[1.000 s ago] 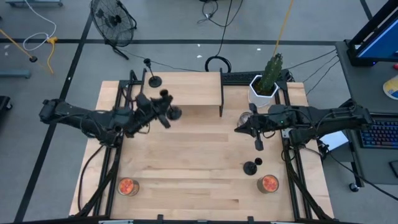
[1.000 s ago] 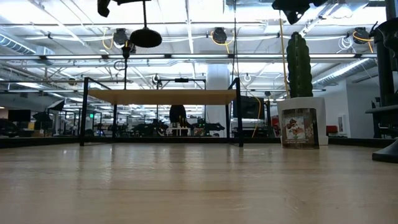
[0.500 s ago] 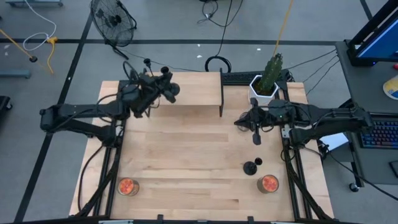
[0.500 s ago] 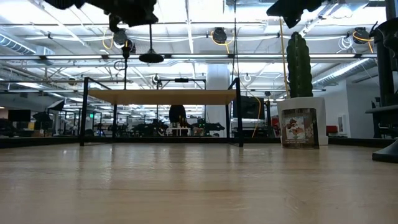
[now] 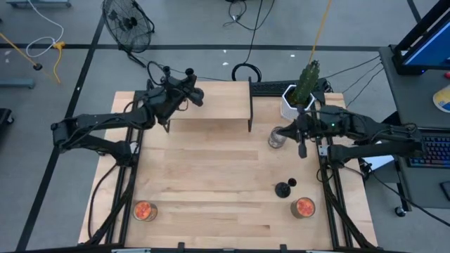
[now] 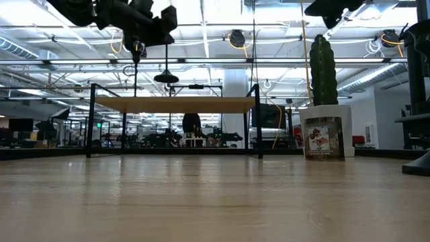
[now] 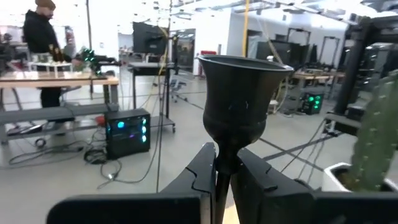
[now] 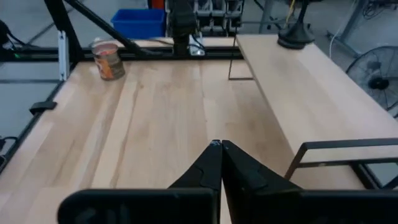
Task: Pick & Place candle stick holders
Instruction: Put the top black candle holder on the shelf
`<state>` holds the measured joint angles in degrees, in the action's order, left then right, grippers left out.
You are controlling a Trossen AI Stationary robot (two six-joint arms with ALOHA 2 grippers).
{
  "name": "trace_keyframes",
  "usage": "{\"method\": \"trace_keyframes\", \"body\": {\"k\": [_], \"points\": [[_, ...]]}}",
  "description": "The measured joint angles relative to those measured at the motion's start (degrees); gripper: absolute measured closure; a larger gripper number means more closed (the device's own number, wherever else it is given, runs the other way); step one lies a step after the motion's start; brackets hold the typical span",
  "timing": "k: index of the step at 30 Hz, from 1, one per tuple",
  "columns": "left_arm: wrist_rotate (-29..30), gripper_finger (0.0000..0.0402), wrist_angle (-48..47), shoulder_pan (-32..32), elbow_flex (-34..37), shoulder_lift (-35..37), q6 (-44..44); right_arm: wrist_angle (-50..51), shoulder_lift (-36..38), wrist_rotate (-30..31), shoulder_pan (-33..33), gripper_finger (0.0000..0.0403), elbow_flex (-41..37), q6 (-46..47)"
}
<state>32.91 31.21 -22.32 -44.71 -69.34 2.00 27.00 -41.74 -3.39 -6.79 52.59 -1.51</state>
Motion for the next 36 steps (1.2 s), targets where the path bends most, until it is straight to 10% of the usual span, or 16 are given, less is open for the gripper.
{"method": "trace_keyframes", "body": {"k": [10, 36], "points": [[1.7, 0.0375, 3.8, -3.3, 0.0, -4.4, 0.0, -13.4, 7.4, -1.2, 0.0, 0.0403, -11.5, 3.3], [2.1, 0.0375, 6.9, -6.9, 0.0, -10.6, 0.1, -13.5, 7.6, -1.2, 0.0, 0.0403, -11.9, 2.5]]}}
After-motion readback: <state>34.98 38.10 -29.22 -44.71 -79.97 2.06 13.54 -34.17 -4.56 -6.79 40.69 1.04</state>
